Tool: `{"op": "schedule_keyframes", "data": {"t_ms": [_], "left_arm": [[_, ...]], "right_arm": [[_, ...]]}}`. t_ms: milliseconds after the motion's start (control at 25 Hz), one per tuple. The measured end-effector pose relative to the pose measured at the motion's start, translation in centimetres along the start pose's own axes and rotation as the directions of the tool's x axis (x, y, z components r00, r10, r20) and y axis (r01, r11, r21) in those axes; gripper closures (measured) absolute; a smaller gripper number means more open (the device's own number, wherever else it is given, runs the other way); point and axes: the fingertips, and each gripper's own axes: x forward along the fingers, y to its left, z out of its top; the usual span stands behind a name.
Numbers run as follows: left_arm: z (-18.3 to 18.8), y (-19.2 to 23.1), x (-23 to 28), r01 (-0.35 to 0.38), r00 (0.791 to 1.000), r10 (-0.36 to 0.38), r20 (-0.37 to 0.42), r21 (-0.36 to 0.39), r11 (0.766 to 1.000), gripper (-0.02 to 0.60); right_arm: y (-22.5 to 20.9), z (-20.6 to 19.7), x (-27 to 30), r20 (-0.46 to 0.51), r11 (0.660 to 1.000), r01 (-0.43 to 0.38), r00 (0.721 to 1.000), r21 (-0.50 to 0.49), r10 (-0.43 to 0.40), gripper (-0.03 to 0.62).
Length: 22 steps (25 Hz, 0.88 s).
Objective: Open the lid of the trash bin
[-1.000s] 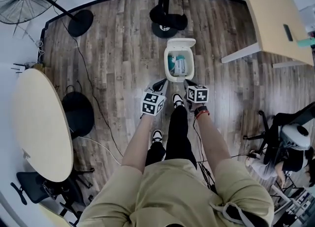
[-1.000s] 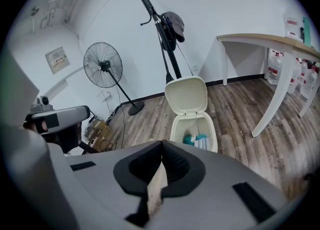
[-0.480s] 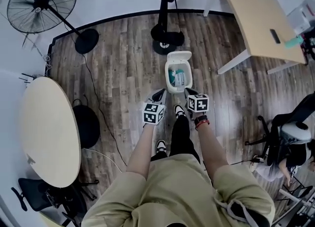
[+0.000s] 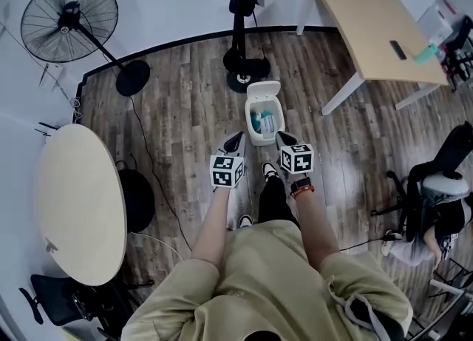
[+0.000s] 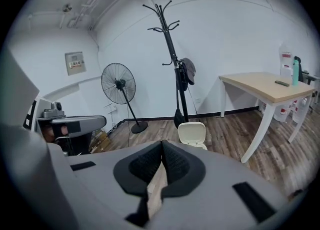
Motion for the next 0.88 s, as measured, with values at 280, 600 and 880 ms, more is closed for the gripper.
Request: {"op": "schedule_keyframes", "data": {"t_ms": [280,600,880], "left_arm": [[1.9,-2.2,-4.3,-0.014,0.999,0.013,0.041,0.041,0.999,0.558],[5.1,-3.4,-8.2,-0.053,0.992,0.040,0.116,0.104,0.993,0.558],[8.5,-4.2,-11.1,-0.099,0.983,0.083,0.163,0.094,0.991,0.558]], "right_arm": [[2.7,1.2,-5.4,0.092,1.000,0.007,0.996,-0.022,-0.005,0.579],[4.4,4.4,-10.9,0.233,0.999,0.023,0.972,-0.026,-0.016,0.579],[6.3,8.9,-15.6,0.369,0.996,0.060,0.929,-0.068,-0.031,0.579]]}}
